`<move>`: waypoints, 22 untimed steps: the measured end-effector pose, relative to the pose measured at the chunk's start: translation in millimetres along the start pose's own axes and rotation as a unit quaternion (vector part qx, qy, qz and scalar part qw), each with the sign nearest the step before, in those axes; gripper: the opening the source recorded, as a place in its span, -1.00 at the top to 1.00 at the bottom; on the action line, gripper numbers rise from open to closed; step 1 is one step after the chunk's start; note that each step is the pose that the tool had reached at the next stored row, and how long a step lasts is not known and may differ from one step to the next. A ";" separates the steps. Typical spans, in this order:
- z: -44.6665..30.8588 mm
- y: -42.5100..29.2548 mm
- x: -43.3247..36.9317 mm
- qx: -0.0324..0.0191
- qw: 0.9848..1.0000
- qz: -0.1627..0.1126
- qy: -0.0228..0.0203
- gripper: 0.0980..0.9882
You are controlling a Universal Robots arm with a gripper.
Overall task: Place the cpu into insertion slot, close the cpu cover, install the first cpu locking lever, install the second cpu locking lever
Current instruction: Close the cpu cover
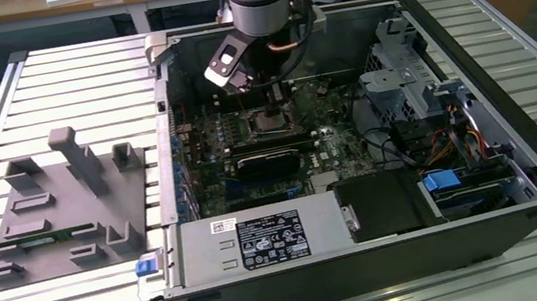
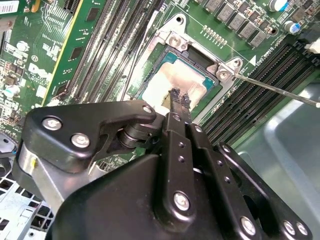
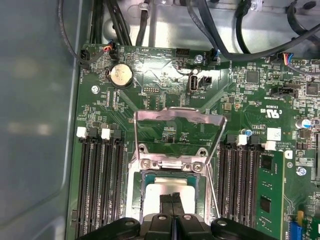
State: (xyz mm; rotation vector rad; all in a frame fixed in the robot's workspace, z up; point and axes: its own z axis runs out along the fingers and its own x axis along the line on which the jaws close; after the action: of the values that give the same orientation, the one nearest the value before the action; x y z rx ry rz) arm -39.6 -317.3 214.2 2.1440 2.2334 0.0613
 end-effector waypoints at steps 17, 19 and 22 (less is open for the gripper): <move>-13.6 0.6 -5.9 0.001 1.000 0.001 0.000 0.98; -13.6 0.5 -8.3 0.001 1.000 0.002 0.000 0.98; -17.4 0.7 -8.7 0.003 1.000 0.004 0.000 0.98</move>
State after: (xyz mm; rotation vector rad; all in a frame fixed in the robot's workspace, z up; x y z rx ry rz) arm -39.6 -325.9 231.7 2.1559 2.2288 0.0558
